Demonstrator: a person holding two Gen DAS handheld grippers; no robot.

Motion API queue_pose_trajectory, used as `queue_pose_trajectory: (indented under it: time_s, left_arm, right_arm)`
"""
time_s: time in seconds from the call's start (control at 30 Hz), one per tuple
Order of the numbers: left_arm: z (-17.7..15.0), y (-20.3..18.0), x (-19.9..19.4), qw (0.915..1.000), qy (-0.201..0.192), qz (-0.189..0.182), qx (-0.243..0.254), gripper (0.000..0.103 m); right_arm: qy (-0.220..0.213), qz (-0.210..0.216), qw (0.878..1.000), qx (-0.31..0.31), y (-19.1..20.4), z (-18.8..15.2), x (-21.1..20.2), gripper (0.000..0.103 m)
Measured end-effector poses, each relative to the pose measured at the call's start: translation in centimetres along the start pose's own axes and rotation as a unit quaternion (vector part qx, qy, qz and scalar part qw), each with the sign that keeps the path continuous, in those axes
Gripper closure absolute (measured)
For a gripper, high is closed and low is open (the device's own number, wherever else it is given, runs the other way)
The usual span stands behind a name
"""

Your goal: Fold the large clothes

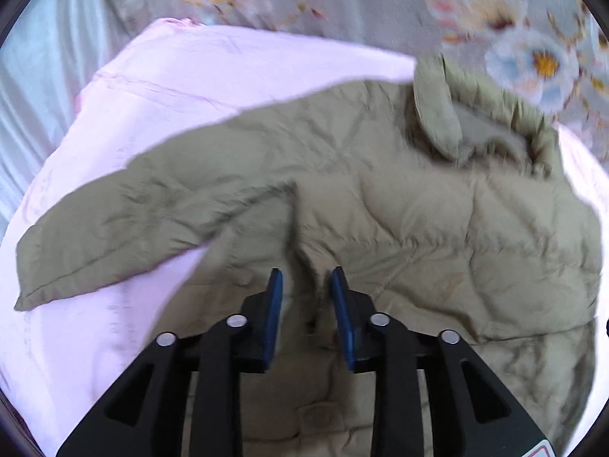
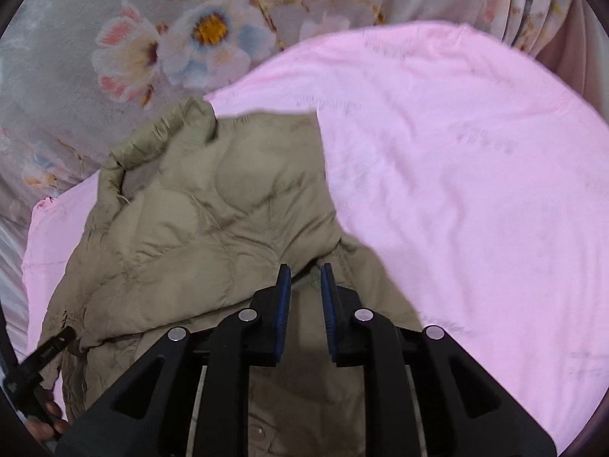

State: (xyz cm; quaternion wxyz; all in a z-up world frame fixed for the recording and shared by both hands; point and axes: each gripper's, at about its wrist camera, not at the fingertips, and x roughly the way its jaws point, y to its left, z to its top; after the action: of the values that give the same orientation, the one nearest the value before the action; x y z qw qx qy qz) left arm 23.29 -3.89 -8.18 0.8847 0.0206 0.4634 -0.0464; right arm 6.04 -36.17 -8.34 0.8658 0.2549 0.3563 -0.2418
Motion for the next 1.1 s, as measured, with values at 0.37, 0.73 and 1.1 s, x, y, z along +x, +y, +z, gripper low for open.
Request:
queue_pose_trajectory:
  time_s: [0.37,0.73,1.1]
  left_arm:
    - [5.3,-5.7,2.6,0.9993,-0.008,-0.035,-0.006,0.075]
    - [1.0,-7.6,6.3,0.9981,-0.007,-0.003,0.062,0.073]
    - [0.7,-7.6,6.8,0.9967,-0.026,0.016,0.075,0.073]
  right_arm:
    - [0.002,0.039,0.994,-0.104,10.6,5.3,8.1,0.087]
    - [0.073,0.05,0.99,-0.109,9.3,0.2,12.0,0.091]
    - [0.034,0.05,0.993,-0.102,9.8,1.0,8.9,0.087]
